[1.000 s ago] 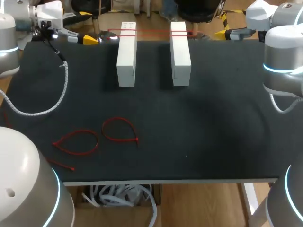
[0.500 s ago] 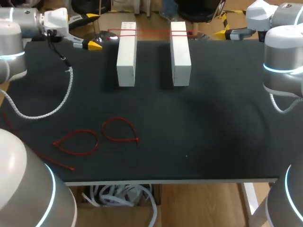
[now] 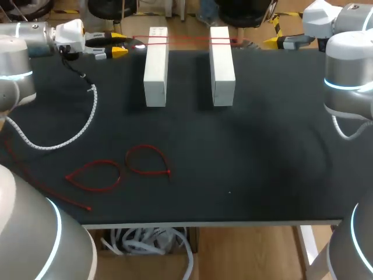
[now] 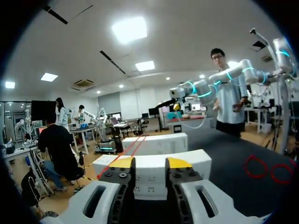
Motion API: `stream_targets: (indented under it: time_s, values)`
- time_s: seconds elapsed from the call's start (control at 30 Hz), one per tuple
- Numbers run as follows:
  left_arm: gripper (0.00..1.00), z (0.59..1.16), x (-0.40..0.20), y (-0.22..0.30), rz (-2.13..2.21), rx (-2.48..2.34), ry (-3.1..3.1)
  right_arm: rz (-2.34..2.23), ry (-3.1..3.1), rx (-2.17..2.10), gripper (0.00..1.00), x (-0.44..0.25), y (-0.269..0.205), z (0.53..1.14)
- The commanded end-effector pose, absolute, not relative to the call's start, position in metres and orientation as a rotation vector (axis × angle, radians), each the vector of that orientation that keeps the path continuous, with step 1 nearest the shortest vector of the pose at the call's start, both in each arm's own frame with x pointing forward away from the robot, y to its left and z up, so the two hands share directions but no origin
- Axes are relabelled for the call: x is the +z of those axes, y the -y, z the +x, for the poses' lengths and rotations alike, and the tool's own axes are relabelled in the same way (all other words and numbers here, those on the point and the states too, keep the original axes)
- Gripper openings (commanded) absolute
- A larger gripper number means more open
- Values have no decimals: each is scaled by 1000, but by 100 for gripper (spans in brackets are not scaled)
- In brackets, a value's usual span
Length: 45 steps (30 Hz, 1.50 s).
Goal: Grab the tape and strap the tape.
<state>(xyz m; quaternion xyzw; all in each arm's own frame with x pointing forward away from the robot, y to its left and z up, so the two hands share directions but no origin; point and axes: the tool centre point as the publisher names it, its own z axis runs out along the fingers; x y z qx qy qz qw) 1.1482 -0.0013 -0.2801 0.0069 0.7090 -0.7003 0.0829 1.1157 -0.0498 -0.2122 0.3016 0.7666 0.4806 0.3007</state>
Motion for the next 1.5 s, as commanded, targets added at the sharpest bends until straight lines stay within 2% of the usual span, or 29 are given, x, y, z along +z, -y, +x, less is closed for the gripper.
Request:
stream_targets:
  time_s: [0.03, 0.17, 0.3, 1.27, 1.5]
  values:
    - [35, 1158, -288, -4, 128, -2195, -2113, 796, -2025, 1284, 100, -214, 50, 1115]
    - [40, 1163, -292, -6, 119, -2215, -2116, 796, -2025, 1284, 100, -214, 50, 1115]
    - [36, 1168, -296, -9, 107, -2239, -2123, 796, -2025, 1284, 100, -214, 50, 1115]
    - [35, 1208, -310, -11, 111, -2318, -2242, 796, -2025, 1284, 100, -214, 50, 1115]
    - [30, 1213, -315, -7, 128, -2335, -2248, 796, -2025, 1284, 100, -214, 50, 1115]
